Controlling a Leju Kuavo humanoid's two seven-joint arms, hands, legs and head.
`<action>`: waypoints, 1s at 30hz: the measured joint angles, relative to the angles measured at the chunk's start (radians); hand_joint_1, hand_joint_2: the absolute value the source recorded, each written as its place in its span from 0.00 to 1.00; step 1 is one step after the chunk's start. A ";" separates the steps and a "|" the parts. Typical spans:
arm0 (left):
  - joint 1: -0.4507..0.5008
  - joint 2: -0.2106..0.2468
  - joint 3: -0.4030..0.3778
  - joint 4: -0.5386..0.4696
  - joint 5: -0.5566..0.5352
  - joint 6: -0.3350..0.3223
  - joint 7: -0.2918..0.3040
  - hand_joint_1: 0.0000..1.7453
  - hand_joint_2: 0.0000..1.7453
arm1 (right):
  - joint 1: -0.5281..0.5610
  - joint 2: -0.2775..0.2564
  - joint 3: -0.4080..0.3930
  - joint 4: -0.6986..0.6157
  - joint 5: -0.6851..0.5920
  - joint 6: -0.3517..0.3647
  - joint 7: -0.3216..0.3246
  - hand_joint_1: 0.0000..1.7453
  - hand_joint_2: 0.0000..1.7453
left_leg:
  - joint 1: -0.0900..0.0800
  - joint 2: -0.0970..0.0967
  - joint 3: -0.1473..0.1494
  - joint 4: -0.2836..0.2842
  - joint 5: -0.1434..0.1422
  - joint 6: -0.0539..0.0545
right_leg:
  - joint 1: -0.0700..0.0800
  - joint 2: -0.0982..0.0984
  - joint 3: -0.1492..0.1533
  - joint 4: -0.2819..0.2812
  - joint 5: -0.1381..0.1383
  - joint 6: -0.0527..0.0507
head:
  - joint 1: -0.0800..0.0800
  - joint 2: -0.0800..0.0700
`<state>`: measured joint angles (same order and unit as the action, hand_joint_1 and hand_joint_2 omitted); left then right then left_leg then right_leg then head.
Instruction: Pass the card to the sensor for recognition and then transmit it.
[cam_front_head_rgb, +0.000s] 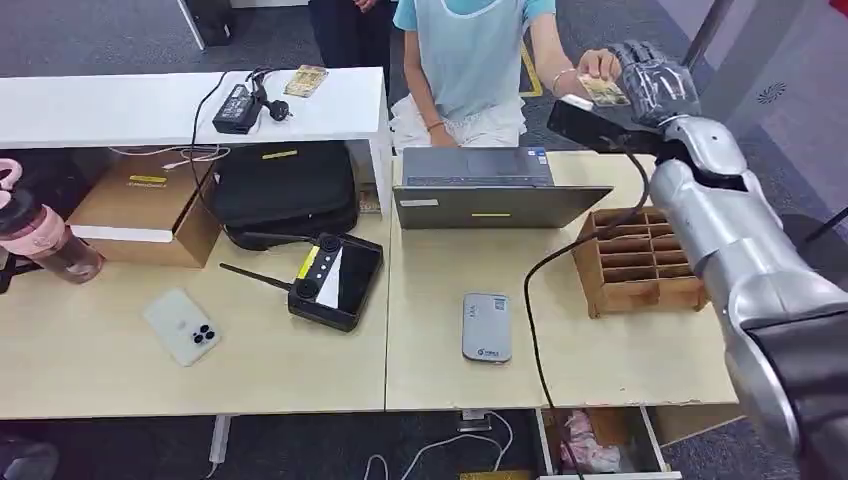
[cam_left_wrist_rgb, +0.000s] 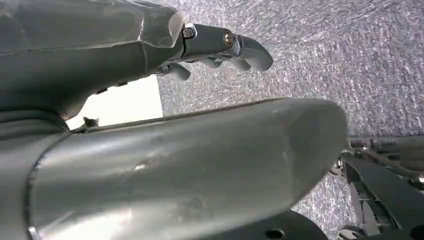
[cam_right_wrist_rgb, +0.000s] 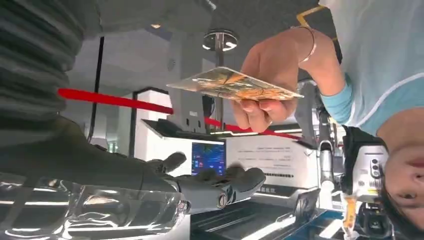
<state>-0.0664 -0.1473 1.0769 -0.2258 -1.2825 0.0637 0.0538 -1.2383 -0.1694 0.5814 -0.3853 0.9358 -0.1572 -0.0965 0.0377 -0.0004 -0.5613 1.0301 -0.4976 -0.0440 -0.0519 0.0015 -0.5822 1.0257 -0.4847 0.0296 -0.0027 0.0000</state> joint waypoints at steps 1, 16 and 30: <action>0.000 0.000 0.000 0.000 0.002 0.000 0.003 0.00 0.00 | -0.001 0.005 0.000 0.000 0.002 0.000 0.001 1.00 1.00 | 0.000 0.000 0.000 0.000 0.000 0.000 | 0.000 0.000 0.000 0.000 0.000 0.000 | 0.000 0.000; 0.000 -0.003 0.000 0.008 0.010 -0.004 0.008 0.00 0.00 | -0.012 0.024 0.000 0.005 0.017 -0.003 0.012 1.00 1.00 | 0.000 0.000 0.000 0.000 0.000 0.000 | 0.000 0.000 0.000 0.000 0.000 0.000 | 0.000 0.000; 0.000 -0.003 0.000 0.008 0.007 -0.001 -0.001 0.00 0.00 | -0.011 0.008 -0.006 0.008 0.015 -0.032 -0.003 1.00 1.00 | 0.000 0.000 0.001 0.000 0.000 0.000 | 0.000 0.000 0.000 0.000 0.000 0.000 | 0.000 0.000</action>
<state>-0.0667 -0.1507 1.0769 -0.2174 -1.2757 0.0629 0.0530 -1.2488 -0.1610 0.5753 -0.3769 0.9510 -0.1892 -0.0996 0.0376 0.0000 -0.5605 1.0302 -0.4976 -0.0442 -0.0520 0.0019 -0.5824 1.0257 -0.4846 0.0296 -0.0027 0.0000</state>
